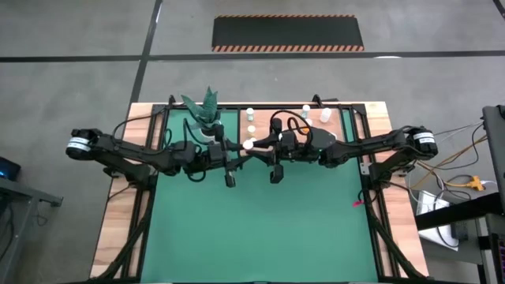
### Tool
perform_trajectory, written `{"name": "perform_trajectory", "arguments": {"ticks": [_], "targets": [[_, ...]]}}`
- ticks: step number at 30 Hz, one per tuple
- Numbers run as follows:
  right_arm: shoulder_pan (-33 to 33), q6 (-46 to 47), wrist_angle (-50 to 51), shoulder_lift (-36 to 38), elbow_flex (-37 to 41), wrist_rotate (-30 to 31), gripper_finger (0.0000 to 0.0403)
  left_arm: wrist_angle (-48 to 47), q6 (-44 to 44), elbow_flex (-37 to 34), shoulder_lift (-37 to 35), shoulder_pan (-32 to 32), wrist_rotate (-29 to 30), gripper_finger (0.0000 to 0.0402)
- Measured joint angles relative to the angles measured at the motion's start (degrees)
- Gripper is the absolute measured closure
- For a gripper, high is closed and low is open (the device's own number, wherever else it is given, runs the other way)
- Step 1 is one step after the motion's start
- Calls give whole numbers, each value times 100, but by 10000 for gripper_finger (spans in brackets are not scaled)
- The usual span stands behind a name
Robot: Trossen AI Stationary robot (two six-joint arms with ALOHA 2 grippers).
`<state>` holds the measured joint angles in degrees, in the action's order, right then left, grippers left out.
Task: Pick and place medicine bottles onto shelf by color
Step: Put the light pink pill bottle on the shelf
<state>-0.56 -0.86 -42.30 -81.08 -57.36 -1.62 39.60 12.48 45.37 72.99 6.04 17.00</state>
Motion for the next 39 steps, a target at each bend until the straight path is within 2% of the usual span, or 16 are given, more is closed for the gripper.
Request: {"name": "perform_trajectory", "arguments": {"ticks": [2,10,13,16,20,23,27,39], "targets": [[-2,-3,7,2,0,1,322,1,-19,-1,2,0,-3,328],[-2,69,629,106,-81,20,255,-445,4,-1,-25,7,22,329],[-6,63,1595,264,-344,57,226,-951,-31,-1,-105,30,160,322],[-6,13,3078,353,-872,106,203,-1556,-241,-1,-170,37,282,319],[-4,-154,4645,174,-1645,384,189,-1819,-319,-12,-152,33,355,317],[-2,-277,5318,-30,-2086,448,188,-1814,-316,-12,-123,31,388,316],[16,-386,5722,-222,-2462,491,196,-1773,-313,-12,-124,33,458,316],[23,-425,6056,-308,-2734,593,262,-1773,-327,-40,-125,31,520,314]]}}
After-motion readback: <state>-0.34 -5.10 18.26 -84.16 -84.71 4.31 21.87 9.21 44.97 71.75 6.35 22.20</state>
